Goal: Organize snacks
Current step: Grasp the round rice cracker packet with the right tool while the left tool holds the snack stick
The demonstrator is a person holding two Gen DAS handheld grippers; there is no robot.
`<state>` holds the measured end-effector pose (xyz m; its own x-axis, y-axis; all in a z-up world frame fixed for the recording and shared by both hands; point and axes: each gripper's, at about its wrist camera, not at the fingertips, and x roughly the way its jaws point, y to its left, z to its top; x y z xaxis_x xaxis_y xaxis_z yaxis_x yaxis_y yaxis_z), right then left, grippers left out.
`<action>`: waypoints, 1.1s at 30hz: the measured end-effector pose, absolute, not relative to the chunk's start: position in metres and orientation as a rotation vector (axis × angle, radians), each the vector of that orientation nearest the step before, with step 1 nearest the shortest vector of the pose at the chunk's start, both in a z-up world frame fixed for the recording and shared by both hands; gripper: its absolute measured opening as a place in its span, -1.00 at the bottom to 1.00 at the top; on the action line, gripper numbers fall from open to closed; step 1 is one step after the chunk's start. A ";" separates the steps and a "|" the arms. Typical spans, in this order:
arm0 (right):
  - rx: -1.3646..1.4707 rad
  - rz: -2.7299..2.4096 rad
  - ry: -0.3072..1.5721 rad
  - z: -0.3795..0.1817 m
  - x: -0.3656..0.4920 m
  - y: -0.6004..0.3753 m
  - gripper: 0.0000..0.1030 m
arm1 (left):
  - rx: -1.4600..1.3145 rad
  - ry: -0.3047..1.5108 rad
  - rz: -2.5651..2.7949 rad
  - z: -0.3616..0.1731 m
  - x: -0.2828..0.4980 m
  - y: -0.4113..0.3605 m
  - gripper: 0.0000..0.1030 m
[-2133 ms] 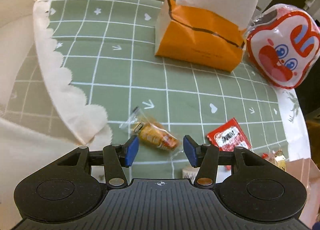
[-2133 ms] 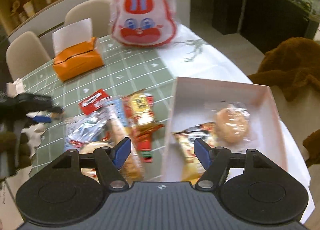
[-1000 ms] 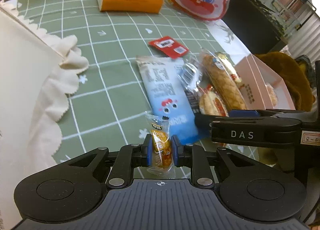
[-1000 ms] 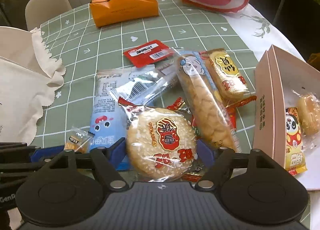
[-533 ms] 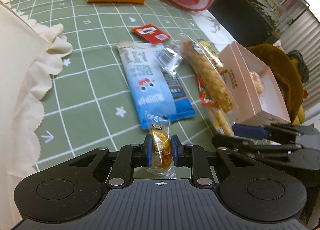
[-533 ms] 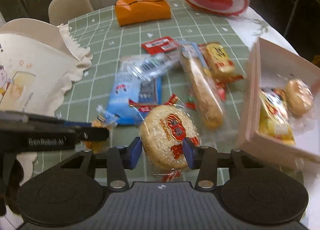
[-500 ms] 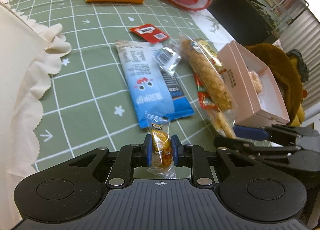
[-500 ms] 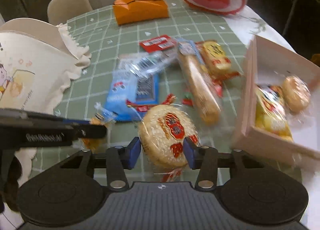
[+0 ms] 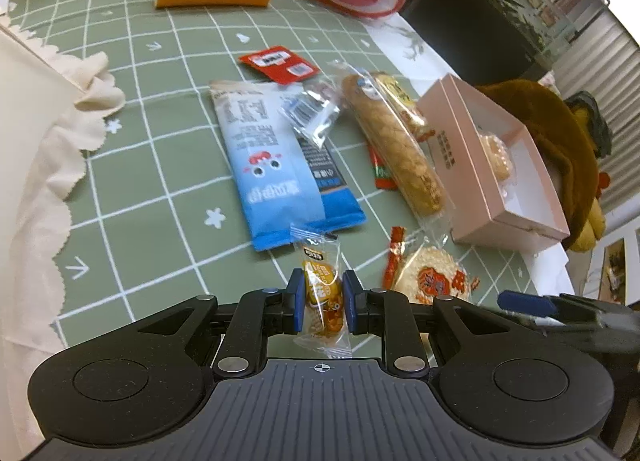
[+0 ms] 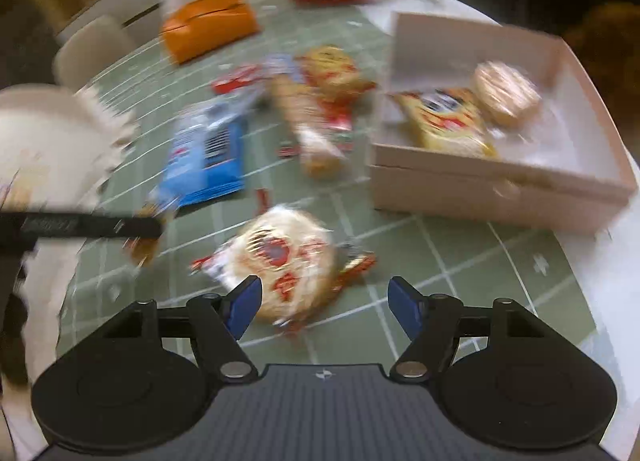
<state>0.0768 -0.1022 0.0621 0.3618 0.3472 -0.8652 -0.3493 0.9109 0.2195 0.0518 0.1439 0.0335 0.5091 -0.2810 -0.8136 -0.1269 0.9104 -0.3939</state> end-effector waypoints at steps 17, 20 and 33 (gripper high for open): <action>0.009 0.394 1.099 0.034 0.104 -0.033 0.71 | -0.412 1.034 -0.050 0.036 0.044 0.152 -0.54; -0.003 0.430 1.091 0.035 0.099 -0.041 0.71 | -0.408 1.040 -0.064 0.035 0.043 0.146 -0.54; -0.296 0.311 0.979 0.044 0.054 -0.124 0.70 | -0.415 1.035 -0.204 0.040 0.052 0.110 -0.54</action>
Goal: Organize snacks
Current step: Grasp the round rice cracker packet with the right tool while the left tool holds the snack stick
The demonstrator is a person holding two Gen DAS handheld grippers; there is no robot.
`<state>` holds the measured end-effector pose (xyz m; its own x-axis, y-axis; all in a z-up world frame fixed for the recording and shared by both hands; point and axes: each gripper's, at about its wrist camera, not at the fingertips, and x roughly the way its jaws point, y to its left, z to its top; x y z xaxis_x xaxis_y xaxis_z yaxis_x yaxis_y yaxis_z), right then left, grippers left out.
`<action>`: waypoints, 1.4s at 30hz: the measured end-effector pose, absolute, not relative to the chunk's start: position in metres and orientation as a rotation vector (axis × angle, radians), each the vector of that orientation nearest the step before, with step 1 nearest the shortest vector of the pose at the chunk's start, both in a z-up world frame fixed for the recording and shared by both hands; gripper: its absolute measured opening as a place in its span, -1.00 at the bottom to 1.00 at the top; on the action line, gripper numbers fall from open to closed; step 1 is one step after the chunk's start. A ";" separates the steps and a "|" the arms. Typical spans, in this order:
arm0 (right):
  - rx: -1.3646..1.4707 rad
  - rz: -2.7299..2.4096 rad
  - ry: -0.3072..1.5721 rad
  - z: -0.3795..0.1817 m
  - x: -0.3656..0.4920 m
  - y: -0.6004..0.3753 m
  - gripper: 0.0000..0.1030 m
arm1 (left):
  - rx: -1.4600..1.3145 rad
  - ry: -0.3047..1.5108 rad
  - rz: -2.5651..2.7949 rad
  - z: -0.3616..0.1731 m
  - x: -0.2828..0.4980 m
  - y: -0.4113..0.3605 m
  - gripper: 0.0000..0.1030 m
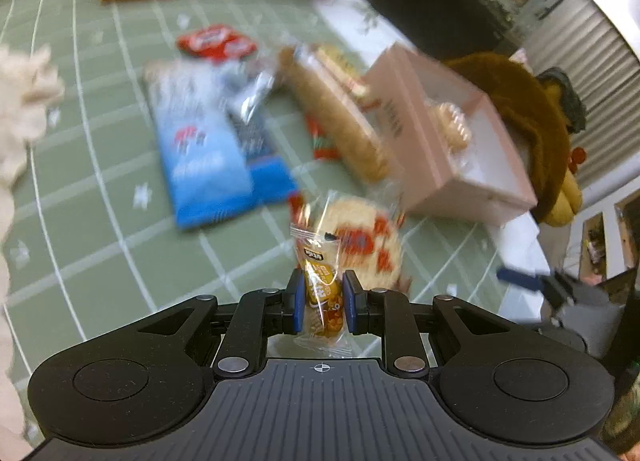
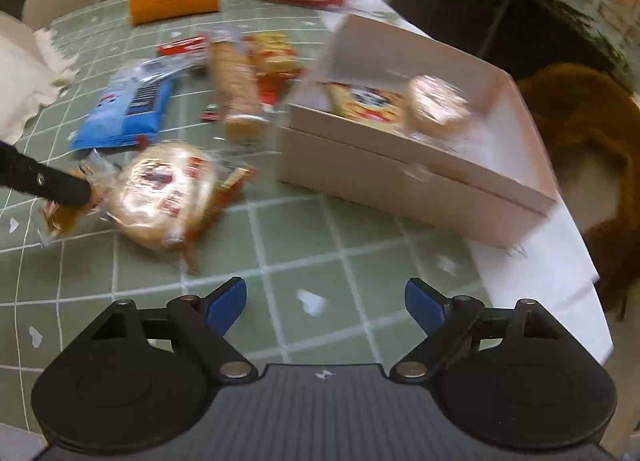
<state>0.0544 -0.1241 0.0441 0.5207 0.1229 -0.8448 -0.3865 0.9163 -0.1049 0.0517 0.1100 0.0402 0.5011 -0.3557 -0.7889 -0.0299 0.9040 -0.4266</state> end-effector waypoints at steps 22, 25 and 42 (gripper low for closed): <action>-0.017 0.390 1.107 0.041 0.010 -0.136 0.70 | -0.413 1.198 -0.316 0.012 0.054 0.064 -0.53; -0.006 0.385 1.094 0.043 0.015 -0.133 0.70 | -0.350 1.153 -0.264 0.021 0.053 0.063 -0.53; -0.036 0.240 1.019 0.057 0.028 -0.175 0.56 | -0.338 1.086 -0.199 0.033 0.057 0.080 -0.53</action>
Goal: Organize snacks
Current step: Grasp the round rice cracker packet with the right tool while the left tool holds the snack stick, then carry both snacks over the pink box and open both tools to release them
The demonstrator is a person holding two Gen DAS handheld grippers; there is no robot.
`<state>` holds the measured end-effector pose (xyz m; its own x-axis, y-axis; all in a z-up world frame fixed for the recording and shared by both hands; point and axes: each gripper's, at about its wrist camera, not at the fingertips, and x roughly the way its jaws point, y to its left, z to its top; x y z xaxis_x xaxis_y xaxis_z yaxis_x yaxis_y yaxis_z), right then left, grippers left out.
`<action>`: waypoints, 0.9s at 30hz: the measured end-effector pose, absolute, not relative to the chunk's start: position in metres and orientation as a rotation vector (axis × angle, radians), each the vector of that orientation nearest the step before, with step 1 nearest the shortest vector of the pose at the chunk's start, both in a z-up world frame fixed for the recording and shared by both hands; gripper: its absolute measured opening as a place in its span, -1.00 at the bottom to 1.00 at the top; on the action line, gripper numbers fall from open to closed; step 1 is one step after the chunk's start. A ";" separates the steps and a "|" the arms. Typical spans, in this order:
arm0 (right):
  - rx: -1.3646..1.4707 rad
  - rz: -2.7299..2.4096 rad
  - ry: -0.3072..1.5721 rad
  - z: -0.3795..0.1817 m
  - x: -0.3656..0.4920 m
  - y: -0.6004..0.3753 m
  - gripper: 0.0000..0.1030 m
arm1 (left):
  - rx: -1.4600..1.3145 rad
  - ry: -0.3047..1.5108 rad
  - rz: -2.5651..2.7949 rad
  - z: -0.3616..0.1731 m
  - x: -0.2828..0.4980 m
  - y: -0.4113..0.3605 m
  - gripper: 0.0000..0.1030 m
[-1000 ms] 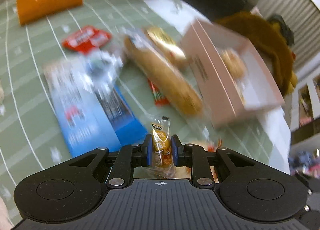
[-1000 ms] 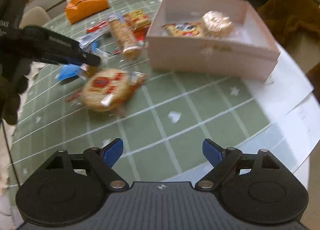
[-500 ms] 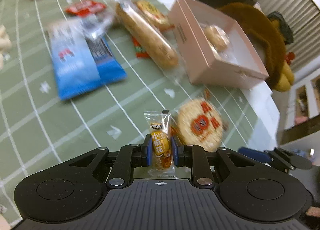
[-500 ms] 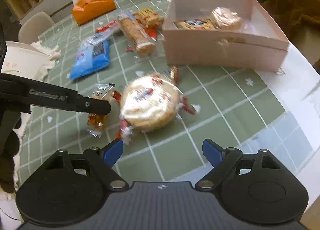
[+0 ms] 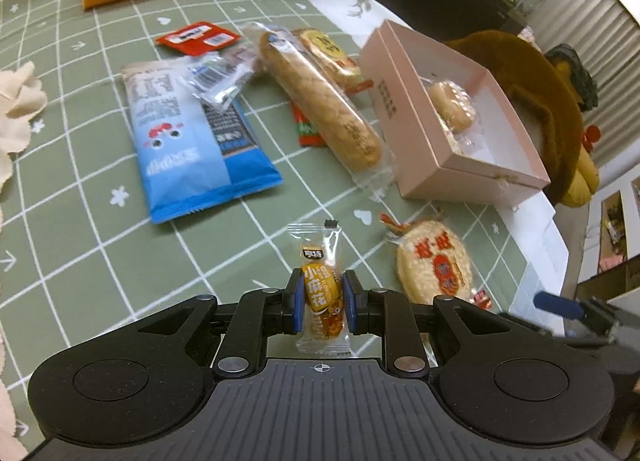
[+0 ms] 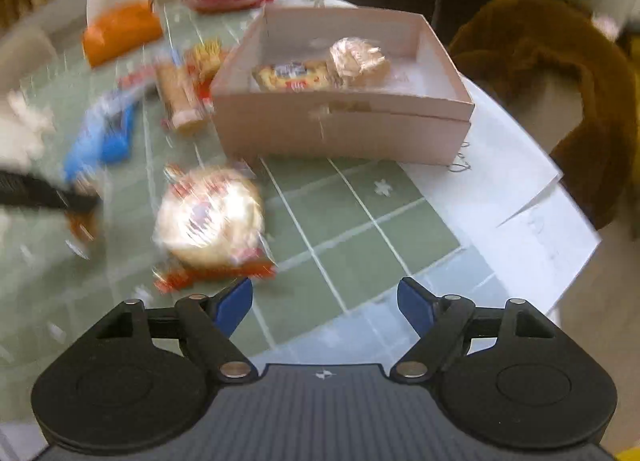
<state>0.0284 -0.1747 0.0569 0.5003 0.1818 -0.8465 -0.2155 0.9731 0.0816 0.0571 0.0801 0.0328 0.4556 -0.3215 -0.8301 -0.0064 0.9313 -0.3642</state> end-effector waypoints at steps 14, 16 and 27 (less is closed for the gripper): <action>-0.093 0.403 1.062 0.035 0.068 -0.095 0.53 | -0.243 1.100 -0.200 0.042 0.030 0.071 -0.53; -0.076 0.427 1.069 0.039 0.063 -0.102 0.49 | -0.241 1.106 -0.210 0.042 0.027 0.067 -0.53; 0.054 0.386 0.869 0.142 0.030 -0.194 0.47 | -0.291 0.950 -0.360 0.108 0.025 0.037 -0.53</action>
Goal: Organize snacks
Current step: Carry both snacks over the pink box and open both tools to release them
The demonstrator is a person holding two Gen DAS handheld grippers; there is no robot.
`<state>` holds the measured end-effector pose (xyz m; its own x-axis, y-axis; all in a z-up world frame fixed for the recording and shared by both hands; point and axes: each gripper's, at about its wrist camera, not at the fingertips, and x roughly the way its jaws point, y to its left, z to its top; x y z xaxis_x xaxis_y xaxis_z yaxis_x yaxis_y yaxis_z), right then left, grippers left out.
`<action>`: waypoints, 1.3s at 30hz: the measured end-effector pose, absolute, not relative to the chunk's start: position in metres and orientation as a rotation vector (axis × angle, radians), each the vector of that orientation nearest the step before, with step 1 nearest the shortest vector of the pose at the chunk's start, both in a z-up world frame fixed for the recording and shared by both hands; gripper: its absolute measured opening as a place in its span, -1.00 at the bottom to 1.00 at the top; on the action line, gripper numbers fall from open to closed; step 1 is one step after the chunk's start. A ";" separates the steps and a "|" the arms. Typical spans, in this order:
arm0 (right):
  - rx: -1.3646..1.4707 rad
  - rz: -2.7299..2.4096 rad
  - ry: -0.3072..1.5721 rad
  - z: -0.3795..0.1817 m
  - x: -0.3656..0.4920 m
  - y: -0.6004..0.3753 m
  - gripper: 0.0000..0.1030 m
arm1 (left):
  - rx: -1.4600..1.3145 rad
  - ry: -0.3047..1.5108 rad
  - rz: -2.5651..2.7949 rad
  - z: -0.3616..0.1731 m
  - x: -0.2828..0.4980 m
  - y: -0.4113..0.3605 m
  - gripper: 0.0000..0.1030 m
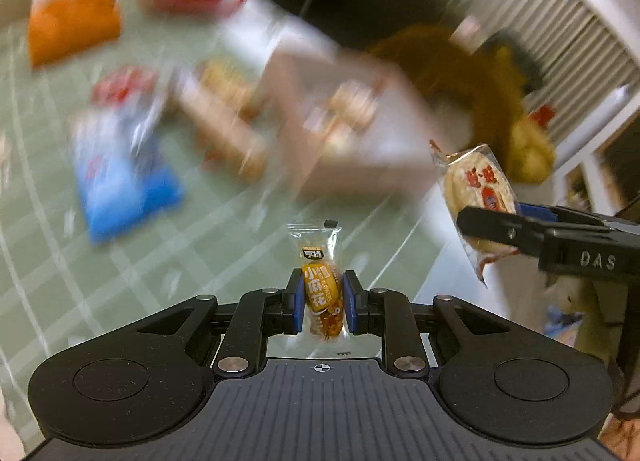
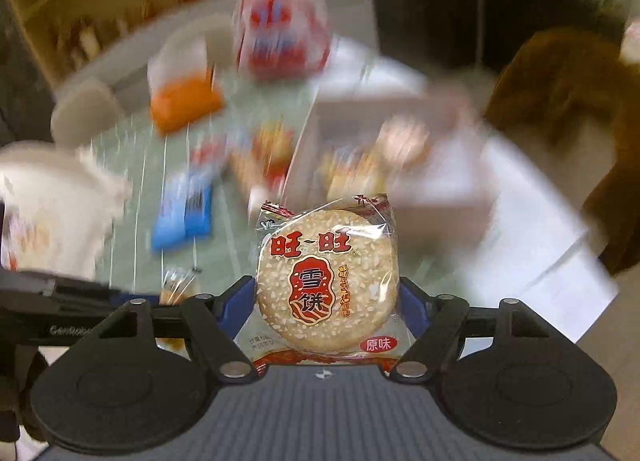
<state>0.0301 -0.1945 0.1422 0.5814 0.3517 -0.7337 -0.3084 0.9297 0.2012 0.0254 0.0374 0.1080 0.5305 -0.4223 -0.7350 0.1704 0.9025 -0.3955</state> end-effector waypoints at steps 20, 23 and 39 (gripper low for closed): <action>0.038 0.128 0.674 0.235 0.149 -0.245 0.47 | -0.388 1.014 -0.476 0.098 0.222 -0.051 -0.47; 0.026 0.131 0.710 0.218 0.159 -0.242 0.47 | -0.464 0.983 -0.465 0.093 0.217 -0.027 -0.47; 0.080 0.260 0.887 0.143 0.245 -0.147 0.53 | -0.666 0.932 0.050 0.055 0.141 0.166 -0.47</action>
